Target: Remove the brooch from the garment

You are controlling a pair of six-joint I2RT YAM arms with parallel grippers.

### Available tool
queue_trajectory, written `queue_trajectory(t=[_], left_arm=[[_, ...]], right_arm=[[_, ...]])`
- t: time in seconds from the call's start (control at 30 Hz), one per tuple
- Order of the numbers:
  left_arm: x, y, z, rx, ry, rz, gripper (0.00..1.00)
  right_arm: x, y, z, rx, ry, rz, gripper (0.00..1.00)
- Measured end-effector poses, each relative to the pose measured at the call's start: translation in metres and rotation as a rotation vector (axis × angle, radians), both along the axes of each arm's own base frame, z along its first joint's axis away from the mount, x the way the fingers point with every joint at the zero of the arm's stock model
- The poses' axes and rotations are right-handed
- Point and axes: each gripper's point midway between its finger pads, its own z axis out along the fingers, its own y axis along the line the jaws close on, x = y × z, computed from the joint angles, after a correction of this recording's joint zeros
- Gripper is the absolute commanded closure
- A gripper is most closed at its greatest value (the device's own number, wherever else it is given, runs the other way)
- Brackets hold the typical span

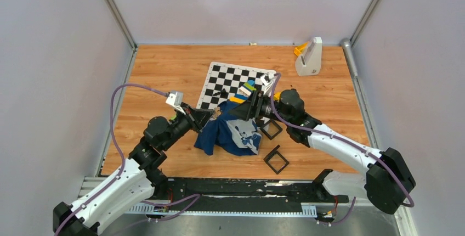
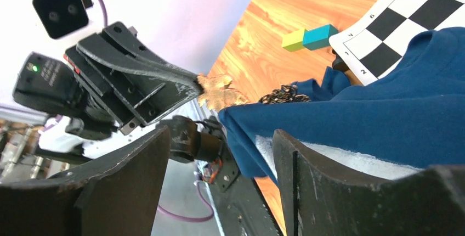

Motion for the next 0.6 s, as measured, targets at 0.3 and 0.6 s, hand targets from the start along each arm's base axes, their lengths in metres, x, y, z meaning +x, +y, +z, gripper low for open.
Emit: queue_trajectory(t=[0.3, 0.6], left_arm=[[0.008, -0.012, 0.04, -0.271, 0.0, -0.015, 1.0], [0.003, -0.025, 0.062, -0.456, 0.035, -0.102, 1.0]], right_arm=[[0.016, -0.004, 0.013, 0.116, 0.112, -0.017, 0.37], [0.006, 0.008, 0.026, 0.205, 0.134, 0.1, 0.41]])
